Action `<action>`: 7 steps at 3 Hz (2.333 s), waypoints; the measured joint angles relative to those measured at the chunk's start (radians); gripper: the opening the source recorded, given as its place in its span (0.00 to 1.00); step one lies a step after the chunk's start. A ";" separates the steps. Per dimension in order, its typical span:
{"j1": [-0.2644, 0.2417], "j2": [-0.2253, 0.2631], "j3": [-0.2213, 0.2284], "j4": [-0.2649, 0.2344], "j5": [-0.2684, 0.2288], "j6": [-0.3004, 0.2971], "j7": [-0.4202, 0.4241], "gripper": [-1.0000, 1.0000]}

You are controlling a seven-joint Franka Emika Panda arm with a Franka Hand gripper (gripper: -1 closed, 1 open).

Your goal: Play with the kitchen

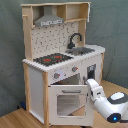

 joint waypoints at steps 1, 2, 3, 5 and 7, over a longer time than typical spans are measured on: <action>0.020 -0.004 -0.073 0.029 -0.006 -0.017 -0.074 1.00; 0.050 -0.004 -0.142 0.041 -0.013 -0.032 -0.150 1.00; 0.072 -0.004 -0.194 0.040 -0.015 -0.033 -0.259 1.00; 0.089 0.002 -0.272 0.040 -0.008 -0.010 -0.483 1.00; 0.089 0.019 -0.340 0.033 0.013 0.034 -0.716 1.00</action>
